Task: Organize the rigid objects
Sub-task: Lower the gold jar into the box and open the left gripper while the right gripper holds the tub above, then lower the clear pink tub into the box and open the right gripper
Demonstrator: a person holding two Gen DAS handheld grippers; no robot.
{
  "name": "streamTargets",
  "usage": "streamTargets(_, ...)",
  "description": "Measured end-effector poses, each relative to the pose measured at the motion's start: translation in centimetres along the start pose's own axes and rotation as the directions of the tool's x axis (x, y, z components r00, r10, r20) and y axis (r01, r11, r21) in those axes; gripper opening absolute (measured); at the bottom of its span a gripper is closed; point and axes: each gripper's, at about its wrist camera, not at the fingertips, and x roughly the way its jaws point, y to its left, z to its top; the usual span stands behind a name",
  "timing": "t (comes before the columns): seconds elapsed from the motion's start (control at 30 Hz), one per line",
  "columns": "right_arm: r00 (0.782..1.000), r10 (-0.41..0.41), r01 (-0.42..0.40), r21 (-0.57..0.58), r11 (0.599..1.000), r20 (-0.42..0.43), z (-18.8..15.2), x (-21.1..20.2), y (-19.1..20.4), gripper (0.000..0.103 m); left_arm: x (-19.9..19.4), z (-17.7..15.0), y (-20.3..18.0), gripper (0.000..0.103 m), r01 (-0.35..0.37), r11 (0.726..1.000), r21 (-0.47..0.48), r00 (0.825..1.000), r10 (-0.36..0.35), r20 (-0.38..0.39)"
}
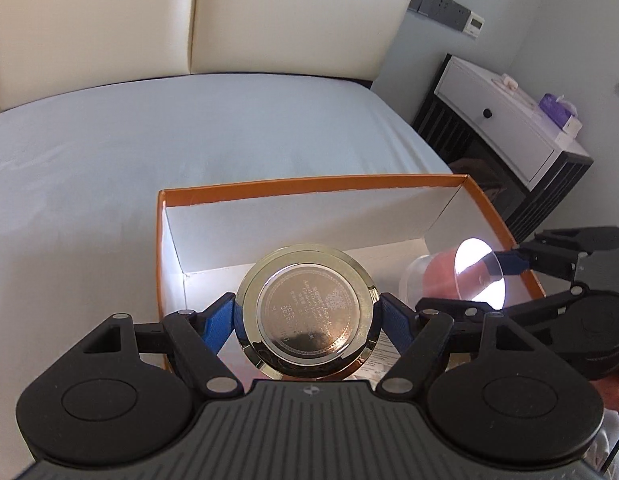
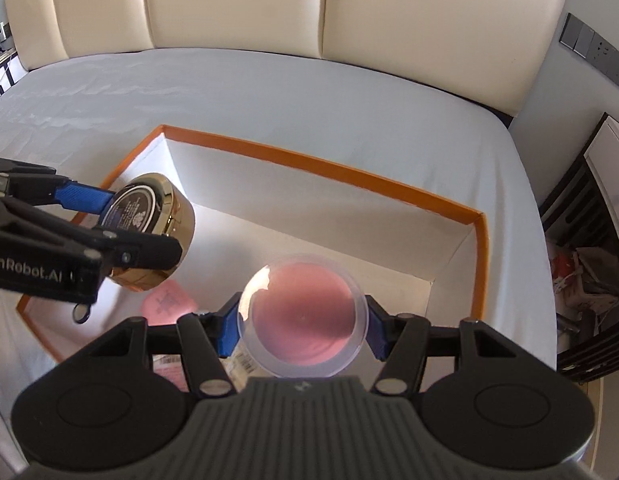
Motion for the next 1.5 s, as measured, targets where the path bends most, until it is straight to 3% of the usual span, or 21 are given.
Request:
streamTargets(0.2,1.000,-0.004,0.004,-0.016,1.000,-0.024,0.6,2.4,-0.4,0.060,2.8,0.0,-0.9,0.088,-0.104,0.992,0.070,0.992,0.109,-0.063)
streamTargets(0.37,0.999,-0.009,0.011,0.069,0.998,-0.033,1.0,3.6,-1.9,0.060,4.4,-0.3,-2.3,0.088,-0.220,0.959,0.180,0.969,0.236,-0.071)
streamTargets(0.63,0.999,0.013,-0.009,0.086,0.996,-0.048,1.8,4.9,-1.1,0.060,5.7,-1.0,-3.4,0.088,-0.286,0.917,0.278,0.947,0.315,-0.065)
streamTargets(0.93,0.998,0.017,-0.012,0.068,0.998,-0.067,2.0,6.2,0.5,0.060,5.8,-1.2,-3.2,0.088,-0.302,0.905,0.301,0.941,0.333,-0.058)
streamTargets(1.1,0.998,0.007,-0.003,0.057,0.998,-0.070,2.0,6.2,0.7,0.060,5.9,-1.0,-3.1,0.088,-0.289,0.909,0.301,0.946,0.319,-0.054)
streamTargets(1.37,0.997,-0.040,0.045,0.067,0.997,-0.068,2.3,5.8,-0.2,0.060,4.2,-1.0,-2.1,0.092,-0.254,0.940,0.229,0.964,0.264,-0.015)
streamTargets(1.5,0.995,-0.058,0.066,0.095,0.993,-0.086,2.3,6.0,-0.7,0.060,2.9,-0.7,-1.4,0.083,-0.260,0.951,0.167,0.964,0.264,-0.007)
